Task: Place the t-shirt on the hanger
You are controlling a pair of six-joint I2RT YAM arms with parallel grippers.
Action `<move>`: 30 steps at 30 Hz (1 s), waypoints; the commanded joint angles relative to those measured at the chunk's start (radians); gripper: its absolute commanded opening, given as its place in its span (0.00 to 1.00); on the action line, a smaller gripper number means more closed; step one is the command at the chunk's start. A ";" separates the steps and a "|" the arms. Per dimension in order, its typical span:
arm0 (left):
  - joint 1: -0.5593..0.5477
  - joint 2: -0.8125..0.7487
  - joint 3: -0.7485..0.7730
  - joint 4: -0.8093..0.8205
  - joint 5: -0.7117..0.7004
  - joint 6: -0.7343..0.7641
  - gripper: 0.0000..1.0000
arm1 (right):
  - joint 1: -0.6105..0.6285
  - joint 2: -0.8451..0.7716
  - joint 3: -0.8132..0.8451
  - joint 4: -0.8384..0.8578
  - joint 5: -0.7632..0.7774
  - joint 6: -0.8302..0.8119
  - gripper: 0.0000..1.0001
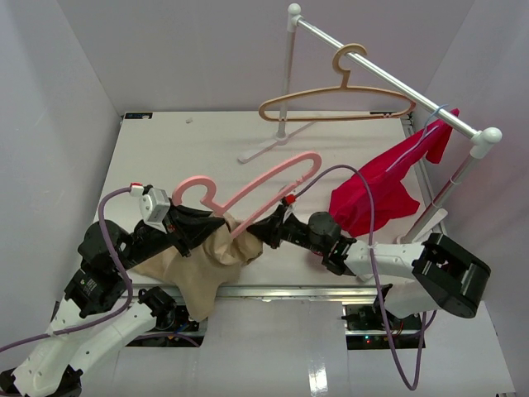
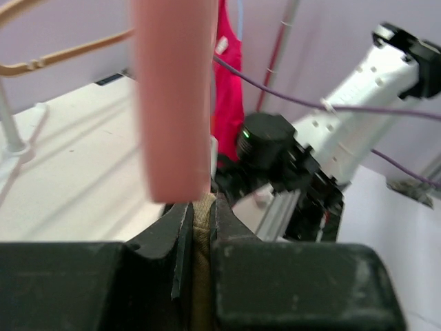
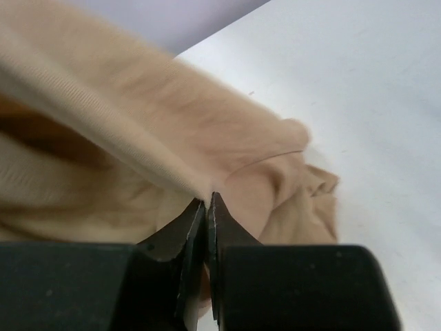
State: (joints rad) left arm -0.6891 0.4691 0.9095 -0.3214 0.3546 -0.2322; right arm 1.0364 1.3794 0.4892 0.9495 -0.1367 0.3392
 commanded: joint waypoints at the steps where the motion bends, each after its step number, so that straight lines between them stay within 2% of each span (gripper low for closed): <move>1: 0.000 -0.003 0.042 -0.019 0.261 0.030 0.00 | -0.160 -0.093 0.051 -0.059 0.088 0.127 0.08; 4: 0.000 0.010 0.032 0.024 0.420 -0.004 0.00 | -0.257 -0.090 0.094 -0.112 0.001 0.182 0.08; 6: 0.000 0.025 0.022 0.075 0.503 -0.037 0.00 | -0.279 -0.065 0.158 -0.176 -0.058 0.167 0.08; 9: 0.000 0.047 0.012 0.140 0.535 -0.077 0.00 | -0.279 -0.036 0.207 -0.227 -0.154 0.130 0.14; 13: 0.000 0.057 0.003 0.185 0.540 -0.077 0.00 | -0.275 -0.101 0.109 -0.155 -0.208 0.111 0.43; 15: 0.000 0.058 0.003 0.215 0.537 -0.092 0.00 | -0.273 -0.158 0.064 -0.156 -0.194 0.101 0.49; 18: 0.000 0.077 0.015 0.240 0.524 -0.101 0.00 | -0.271 -0.270 -0.005 -0.169 -0.154 0.098 0.51; 24: 0.000 0.115 0.019 0.269 0.488 -0.104 0.00 | -0.257 -0.466 -0.111 -0.164 -0.101 0.113 0.48; 30: 0.000 0.123 0.020 0.271 0.432 -0.098 0.00 | -0.242 -0.627 -0.151 -0.206 -0.119 0.121 0.48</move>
State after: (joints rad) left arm -0.6891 0.5946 0.9077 -0.1034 0.8351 -0.3233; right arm 0.7789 0.8455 0.3542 0.7416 -0.2620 0.4579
